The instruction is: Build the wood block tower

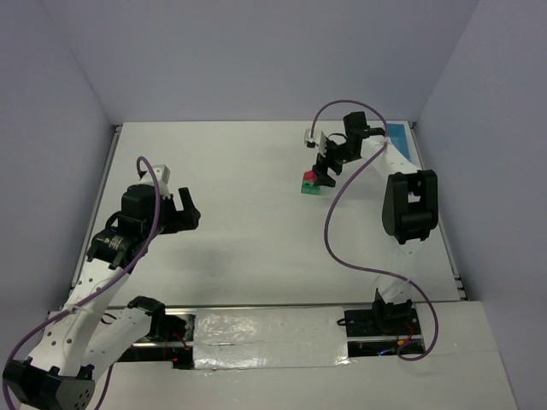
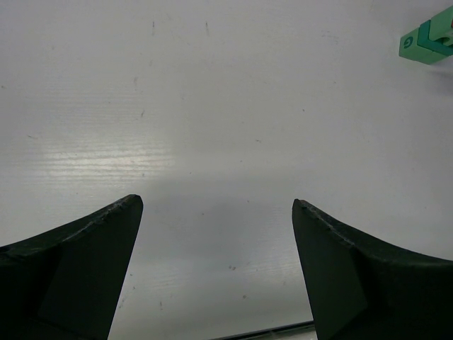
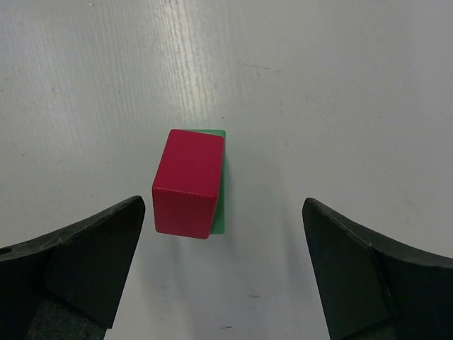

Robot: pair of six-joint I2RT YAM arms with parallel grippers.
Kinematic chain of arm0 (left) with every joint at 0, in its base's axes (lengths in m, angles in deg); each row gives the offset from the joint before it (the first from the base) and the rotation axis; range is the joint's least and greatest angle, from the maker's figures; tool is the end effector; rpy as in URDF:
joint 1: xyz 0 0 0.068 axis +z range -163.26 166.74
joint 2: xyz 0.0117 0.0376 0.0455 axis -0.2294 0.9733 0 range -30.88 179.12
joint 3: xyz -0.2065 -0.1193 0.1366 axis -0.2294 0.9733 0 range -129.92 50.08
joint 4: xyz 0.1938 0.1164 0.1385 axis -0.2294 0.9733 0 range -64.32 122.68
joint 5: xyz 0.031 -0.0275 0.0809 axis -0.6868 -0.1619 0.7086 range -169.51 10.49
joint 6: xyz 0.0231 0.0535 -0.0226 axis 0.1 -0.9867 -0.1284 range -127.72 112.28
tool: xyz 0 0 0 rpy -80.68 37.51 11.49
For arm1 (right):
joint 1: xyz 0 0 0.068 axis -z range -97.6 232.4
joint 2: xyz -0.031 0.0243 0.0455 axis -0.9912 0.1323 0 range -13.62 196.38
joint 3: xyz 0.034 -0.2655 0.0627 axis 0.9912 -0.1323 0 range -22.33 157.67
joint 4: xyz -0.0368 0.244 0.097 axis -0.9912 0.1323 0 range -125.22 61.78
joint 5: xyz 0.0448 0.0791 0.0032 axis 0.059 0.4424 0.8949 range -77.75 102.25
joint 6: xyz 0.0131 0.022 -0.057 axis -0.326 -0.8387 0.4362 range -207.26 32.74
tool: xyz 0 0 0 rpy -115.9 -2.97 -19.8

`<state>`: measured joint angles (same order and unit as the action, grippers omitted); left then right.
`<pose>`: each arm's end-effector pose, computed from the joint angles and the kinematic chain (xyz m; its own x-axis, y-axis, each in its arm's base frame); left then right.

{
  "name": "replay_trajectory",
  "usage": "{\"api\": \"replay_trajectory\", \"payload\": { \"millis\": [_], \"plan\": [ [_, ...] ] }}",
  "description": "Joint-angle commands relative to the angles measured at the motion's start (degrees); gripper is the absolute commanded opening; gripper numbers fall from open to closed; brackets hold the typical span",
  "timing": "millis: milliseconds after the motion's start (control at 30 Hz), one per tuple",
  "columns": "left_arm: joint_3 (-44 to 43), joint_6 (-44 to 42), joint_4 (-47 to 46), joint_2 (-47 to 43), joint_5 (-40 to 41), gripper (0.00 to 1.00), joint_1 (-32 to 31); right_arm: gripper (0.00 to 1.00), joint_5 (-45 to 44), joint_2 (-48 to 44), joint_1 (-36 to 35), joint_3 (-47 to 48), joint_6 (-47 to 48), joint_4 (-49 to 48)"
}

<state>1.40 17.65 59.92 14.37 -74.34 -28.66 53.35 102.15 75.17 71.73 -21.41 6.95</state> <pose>0.1764 -0.0440 0.3151 -0.5276 -0.2974 -0.7958 -0.0401 0.9444 -0.3264 0.4302 0.0860 0.2182 -0.0159 -0.6952 -0.7187 -0.9691 0.1878 -0.1602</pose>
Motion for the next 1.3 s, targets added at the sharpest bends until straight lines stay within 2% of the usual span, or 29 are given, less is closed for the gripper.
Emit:
{"api": "replay_trajectory", "payload": {
  "millis": [0, 1267],
  "plan": [
    [0.2, -1.5, -2.7, -0.4, -0.8, 0.99, 0.3, 1.00, 0.5, -3.4, 1.0, -0.5, -0.7, -1.7],
    [0.3, -1.4, -2.8, -0.8, -1.0, 0.99, 0.3, 1.00, 0.6, -4.4, 1.3, -2.0, -3.1, -5.6]
  ]
}}
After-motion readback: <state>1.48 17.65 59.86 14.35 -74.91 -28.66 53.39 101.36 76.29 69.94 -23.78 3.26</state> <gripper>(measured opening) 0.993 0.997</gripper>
